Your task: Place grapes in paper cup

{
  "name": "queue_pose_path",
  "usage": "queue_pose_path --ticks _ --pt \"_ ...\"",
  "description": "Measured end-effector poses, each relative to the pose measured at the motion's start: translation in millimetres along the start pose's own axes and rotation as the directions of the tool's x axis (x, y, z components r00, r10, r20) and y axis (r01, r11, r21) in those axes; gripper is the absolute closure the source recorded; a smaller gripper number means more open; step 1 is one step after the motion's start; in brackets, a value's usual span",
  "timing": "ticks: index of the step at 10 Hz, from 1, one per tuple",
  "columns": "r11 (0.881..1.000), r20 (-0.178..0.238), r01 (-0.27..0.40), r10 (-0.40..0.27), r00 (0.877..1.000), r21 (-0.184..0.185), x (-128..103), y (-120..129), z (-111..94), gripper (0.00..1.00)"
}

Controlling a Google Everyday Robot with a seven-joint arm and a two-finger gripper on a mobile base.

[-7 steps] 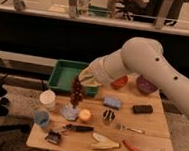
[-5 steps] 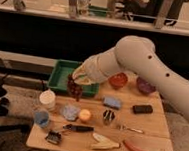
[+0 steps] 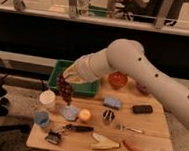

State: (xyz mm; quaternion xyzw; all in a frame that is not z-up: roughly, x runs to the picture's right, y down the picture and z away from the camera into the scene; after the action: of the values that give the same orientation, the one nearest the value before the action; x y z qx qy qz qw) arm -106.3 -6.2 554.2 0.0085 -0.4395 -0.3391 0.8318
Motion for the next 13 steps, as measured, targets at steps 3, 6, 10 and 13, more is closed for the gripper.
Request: queue_pose_path --ticks 3,6,10,13 --pt "0.999 0.037 0.032 -0.033 0.999 0.029 -11 -9 20 1.0" --pt "0.997 0.041 0.045 -0.048 0.998 0.062 -12 -9 29 1.0" --pt "0.992 0.067 0.076 -0.083 0.994 0.102 -19 -21 52 1.0" --pt "0.991 0.082 0.081 -0.09 0.993 0.11 -21 -25 62 1.0"
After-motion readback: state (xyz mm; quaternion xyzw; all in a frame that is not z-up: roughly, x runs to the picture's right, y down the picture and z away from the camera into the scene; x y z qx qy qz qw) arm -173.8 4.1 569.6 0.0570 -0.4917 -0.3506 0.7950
